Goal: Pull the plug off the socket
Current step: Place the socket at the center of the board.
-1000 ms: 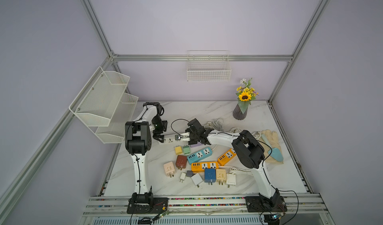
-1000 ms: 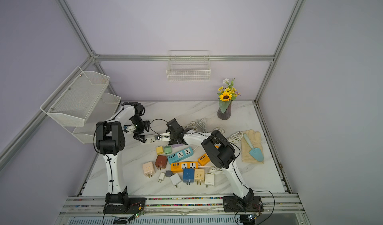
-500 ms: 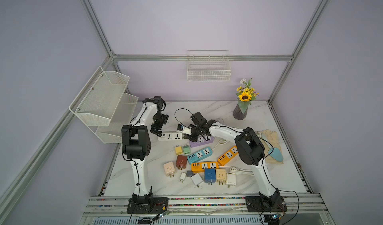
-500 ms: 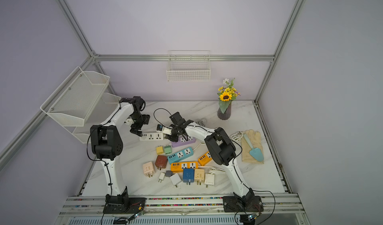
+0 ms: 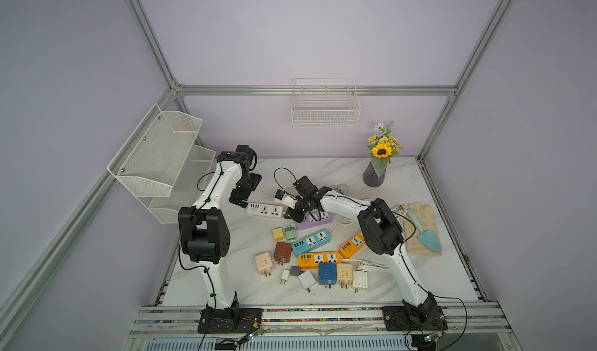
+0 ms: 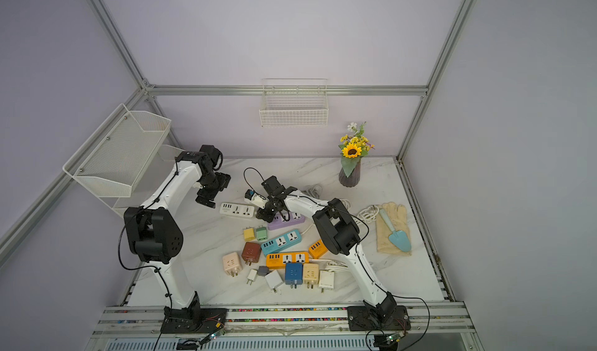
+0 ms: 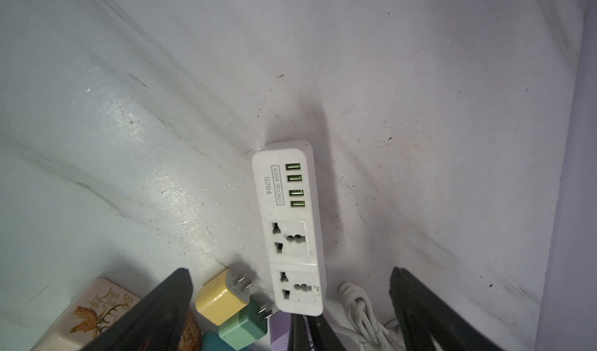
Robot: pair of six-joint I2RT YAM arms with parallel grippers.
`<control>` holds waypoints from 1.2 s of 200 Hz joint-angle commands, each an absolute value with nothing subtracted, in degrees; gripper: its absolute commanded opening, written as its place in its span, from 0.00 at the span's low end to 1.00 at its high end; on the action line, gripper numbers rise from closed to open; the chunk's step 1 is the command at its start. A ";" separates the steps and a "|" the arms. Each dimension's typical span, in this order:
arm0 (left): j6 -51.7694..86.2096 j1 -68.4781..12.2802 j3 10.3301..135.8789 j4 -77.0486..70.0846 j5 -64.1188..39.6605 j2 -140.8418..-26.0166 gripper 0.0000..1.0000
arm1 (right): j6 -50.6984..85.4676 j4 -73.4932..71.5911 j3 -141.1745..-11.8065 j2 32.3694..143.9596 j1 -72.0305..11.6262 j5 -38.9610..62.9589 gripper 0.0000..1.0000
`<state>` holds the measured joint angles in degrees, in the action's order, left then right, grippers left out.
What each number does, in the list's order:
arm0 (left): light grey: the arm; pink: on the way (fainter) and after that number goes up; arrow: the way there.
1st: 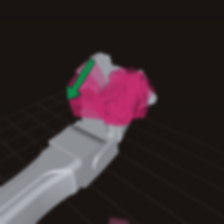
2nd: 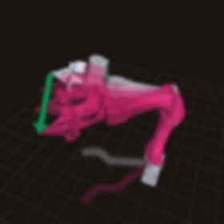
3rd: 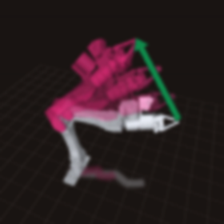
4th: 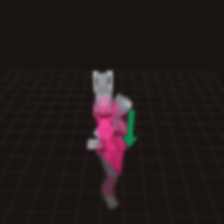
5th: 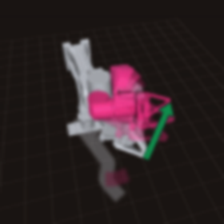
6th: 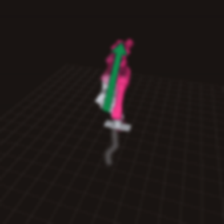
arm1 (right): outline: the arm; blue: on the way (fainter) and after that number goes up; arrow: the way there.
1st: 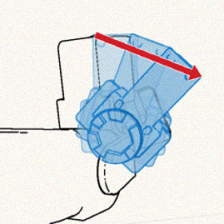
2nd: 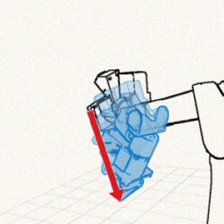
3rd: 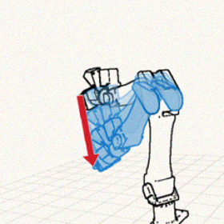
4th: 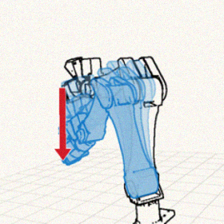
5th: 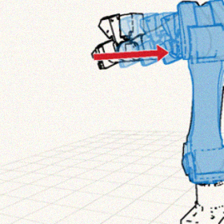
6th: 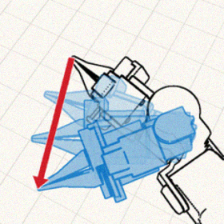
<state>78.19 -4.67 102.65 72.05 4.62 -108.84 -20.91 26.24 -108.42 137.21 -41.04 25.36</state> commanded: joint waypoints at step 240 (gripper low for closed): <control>32.27 -9.75 68.97 52.11 2.62 -68.52 1.00 | 20.25 26.56 -58.70 67.76 -18.37 -10.92 0.97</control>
<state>38.70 -9.67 69.69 56.88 4.36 -71.24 14.98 20.43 -60.99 73.89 -20.71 -10.20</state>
